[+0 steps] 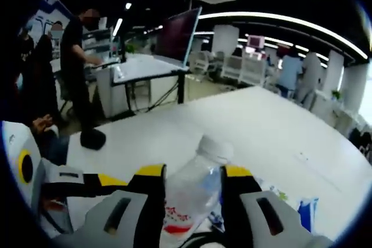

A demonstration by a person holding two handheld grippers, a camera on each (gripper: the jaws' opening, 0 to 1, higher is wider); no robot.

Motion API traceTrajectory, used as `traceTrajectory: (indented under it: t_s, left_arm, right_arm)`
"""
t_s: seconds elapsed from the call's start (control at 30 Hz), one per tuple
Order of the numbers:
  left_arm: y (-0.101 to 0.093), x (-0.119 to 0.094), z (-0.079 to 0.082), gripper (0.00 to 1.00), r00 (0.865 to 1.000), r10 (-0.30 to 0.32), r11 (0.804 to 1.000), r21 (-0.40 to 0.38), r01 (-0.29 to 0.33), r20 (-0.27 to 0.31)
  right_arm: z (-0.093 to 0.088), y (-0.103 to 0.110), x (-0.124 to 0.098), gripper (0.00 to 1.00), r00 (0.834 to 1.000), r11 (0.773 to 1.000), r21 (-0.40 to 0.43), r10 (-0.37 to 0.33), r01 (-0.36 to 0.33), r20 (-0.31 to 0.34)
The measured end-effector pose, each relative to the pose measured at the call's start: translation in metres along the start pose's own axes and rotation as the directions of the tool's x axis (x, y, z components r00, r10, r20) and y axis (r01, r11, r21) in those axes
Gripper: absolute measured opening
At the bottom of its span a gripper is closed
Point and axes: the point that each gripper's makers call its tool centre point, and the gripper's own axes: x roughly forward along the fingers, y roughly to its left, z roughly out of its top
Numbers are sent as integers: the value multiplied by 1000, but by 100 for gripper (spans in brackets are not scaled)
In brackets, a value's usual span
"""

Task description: Arrange the tabletop items into an orderly group along one side of the table until the central work area is clear of visible clutter.

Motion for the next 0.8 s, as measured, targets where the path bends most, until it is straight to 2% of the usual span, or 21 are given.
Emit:
traceTrajectory:
  t_s: [0.27, 0.47, 0.63, 0.8]
  left_arm:
    - [-1, 19, -3, 61, 999, 34, 999, -33, -34, 3]
    - [-3, 23, -6, 55, 999, 41, 999, -34, -41, 0]
    - [-6, 24, -8, 53, 1000, 25, 1000, -18, -25, -3]
    - [-12, 22, -11, 48, 1000, -4, 1000, 11, 4, -9]
  right_arm:
    - [0, 6, -12, 33, 999, 999, -25, -22, 22, 26]
    - [1, 17, -23, 32, 999, 997, -68, -25, 28, 48]
    - [0, 23, -32, 32, 998, 995, -101, -21, 26, 52]
    - [-2, 26, -42, 32, 999, 994, -105, -17, 22, 52]
